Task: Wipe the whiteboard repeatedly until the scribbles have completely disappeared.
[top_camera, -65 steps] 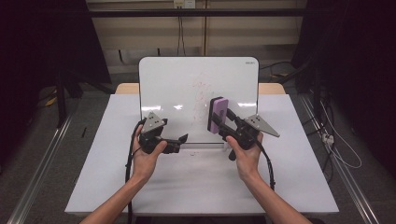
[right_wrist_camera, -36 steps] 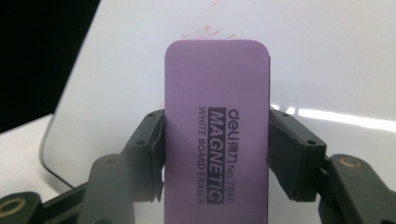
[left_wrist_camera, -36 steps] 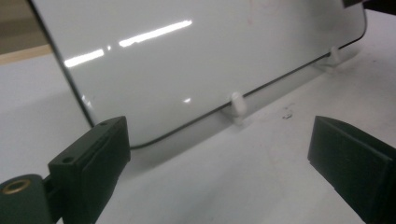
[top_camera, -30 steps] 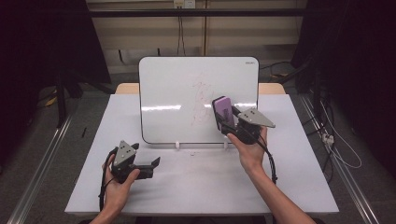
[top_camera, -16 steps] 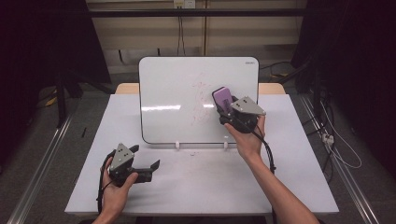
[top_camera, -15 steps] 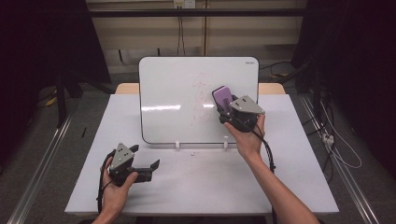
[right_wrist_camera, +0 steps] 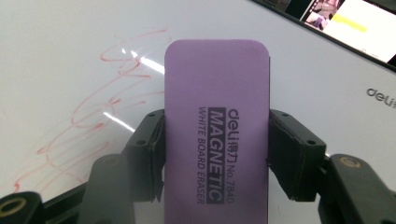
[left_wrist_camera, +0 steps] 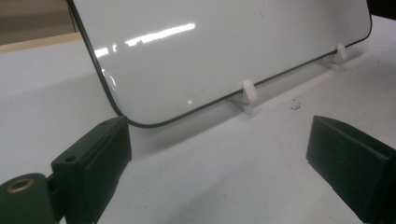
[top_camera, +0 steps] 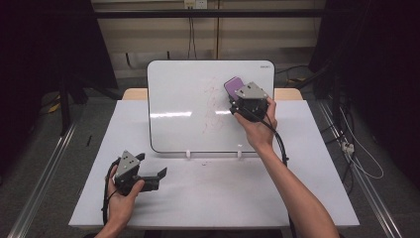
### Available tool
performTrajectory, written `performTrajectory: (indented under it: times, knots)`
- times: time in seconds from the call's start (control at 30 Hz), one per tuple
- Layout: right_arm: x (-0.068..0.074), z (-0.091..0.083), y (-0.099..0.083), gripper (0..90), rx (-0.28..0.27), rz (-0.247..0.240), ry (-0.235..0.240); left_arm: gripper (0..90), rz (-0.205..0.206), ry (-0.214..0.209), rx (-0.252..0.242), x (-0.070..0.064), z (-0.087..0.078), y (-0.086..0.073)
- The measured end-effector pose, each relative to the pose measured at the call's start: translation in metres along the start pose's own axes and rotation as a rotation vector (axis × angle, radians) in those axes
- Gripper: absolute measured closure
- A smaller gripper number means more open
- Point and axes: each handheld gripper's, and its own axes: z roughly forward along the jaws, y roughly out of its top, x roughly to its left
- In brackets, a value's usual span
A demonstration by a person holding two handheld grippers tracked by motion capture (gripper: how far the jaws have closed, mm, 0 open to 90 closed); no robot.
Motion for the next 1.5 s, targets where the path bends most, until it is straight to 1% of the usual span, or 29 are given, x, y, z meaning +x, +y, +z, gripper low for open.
performTrajectory:
  times: [0.1, 0.17, 0.2, 0.27, 0.3, 0.4, 0.5, 0.63, 0.67, 0.8, 0.87, 0.9, 0.93, 0.97, 1.0, 1.07, 1.1, 1.13, 1.17, 1.2, 1.23, 1.3, 1.33, 1.4, 1.43, 1.5]
  knots:
    - [0.004, 0.007, 0.000, 41.9, 0.011, -0.030, -0.020, 6.4, 0.010, 0.002, 0.010, 0.000, 0.001, -0.001]
    - [0.008, 0.010, 0.000, 41.9, 0.018, -0.061, -0.032, 6.4, 0.001, -0.004, 0.010, -0.001, 0.002, -0.001]
    - [0.009, 0.011, 0.000, 41.9, 0.019, -0.070, -0.035, 6.5, 0.006, -0.004, 0.009, -0.001, 0.002, -0.001]
    - [0.011, 0.014, -0.001, 41.9, 0.022, -0.078, -0.041, 6.5, 0.010, -0.005, 0.010, -0.001, 0.001, -0.001]
    - [0.011, 0.014, -0.001, 41.9, 0.022, -0.081, -0.043, 6.4, 0.018, 0.001, 0.010, -0.001, 0.001, -0.001]
    - [0.011, 0.015, -0.001, 41.9, 0.021, -0.084, -0.044, 6.4, 0.014, -0.003, 0.012, -0.001, 0.002, -0.001]
    - [0.014, 0.014, -0.002, 41.9, 0.019, -0.101, -0.048, 6.4, 0.017, 0.000, 0.013, -0.001, 0.002, -0.001]
    - [0.022, 0.014, -0.005, 41.9, 0.018, -0.118, -0.035, 6.3, 0.018, 0.003, 0.013, -0.001, 0.002, -0.001]
    - [0.025, 0.013, -0.005, 41.9, 0.017, -0.117, -0.027, 6.2, 0.014, 0.002, 0.009, -0.001, 0.002, -0.001]
    - [0.037, 0.012, -0.010, 41.9, 0.018, -0.135, 0.004, 6.0, 0.023, 0.007, 0.006, -0.002, 0.000, -0.001]
    - [0.041, 0.011, -0.012, 41.9, 0.015, -0.141, 0.011, 5.4, 0.019, 0.005, 0.002, -0.002, 0.000, -0.001]
    - [0.041, 0.011, -0.012, 41.9, 0.017, -0.145, 0.011, 5.3, 0.017, 0.003, 0.000, -0.002, 0.000, -0.001]
    - [0.040, 0.011, -0.011, 41.9, 0.018, -0.140, 0.016, 5.2, 0.027, 0.004, 0.008, -0.002, 0.000, -0.001]
    - [0.039, 0.012, -0.011, 41.9, 0.019, -0.141, 0.018, 5.2, 0.028, 0.001, 0.011, -0.002, 0.000, -0.001]
    - [0.037, 0.012, -0.010, 41.9, 0.013, -0.147, 0.008, 5.2, 0.025, -0.001, 0.009, -0.003, 0.000, -0.001]
    - [0.029, 0.014, -0.006, 41.9, 0.010, -0.144, -0.004, 5.2, 0.033, 0.006, 0.009, -0.003, -0.001, -0.002]
    - [0.024, 0.016, -0.003, 41.9, 0.002, -0.142, -0.019, 5.1, 0.031, 0.008, 0.010, -0.003, -0.001, -0.002]
    - [0.019, 0.017, -0.001, 41.9, 0.001, -0.125, -0.020, 5.1, 0.024, -0.003, 0.011, -0.003, -0.001, -0.003]
    - [0.014, 0.019, 0.002, 41.9, -0.002, -0.110, -0.026, 5.0, 0.027, -0.002, 0.015, -0.002, -0.001, -0.003]
    - [0.010, 0.021, 0.005, 41.9, -0.005, -0.106, -0.038, 5.1, 0.028, 0.002, 0.017, -0.002, 0.000, -0.003]
    - [0.007, 0.022, 0.008, 41.9, -0.004, -0.103, -0.049, 5.1, 0.023, -0.001, 0.016, -0.002, 0.000, -0.004]
    - [0.003, 0.023, 0.014, 41.9, -0.010, -0.095, -0.063, 5.0, 0.026, -0.003, 0.023, -0.002, 0.001, -0.003]
    - [0.003, 0.024, 0.015, 41.9, -0.004, -0.091, -0.065, 5.1, 0.026, 0.000, 0.020, -0.002, 0.001, -0.003]
    - [0.008, 0.025, 0.014, 41.9, -0.008, -0.111, -0.078, 5.0, 0.024, -0.004, 0.021, -0.002, 0.001, -0.003]
    - [0.011, 0.025, 0.013, 41.9, -0.011, -0.111, -0.066, 5.0, 0.027, -0.003, 0.022, -0.002, 0.001, -0.003]
    - [0.022, 0.024, 0.010, 41.9, -0.010, -0.147, -0.058, 5.0, 0.029, 0.001, 0.016, -0.003, 0.000, -0.003]
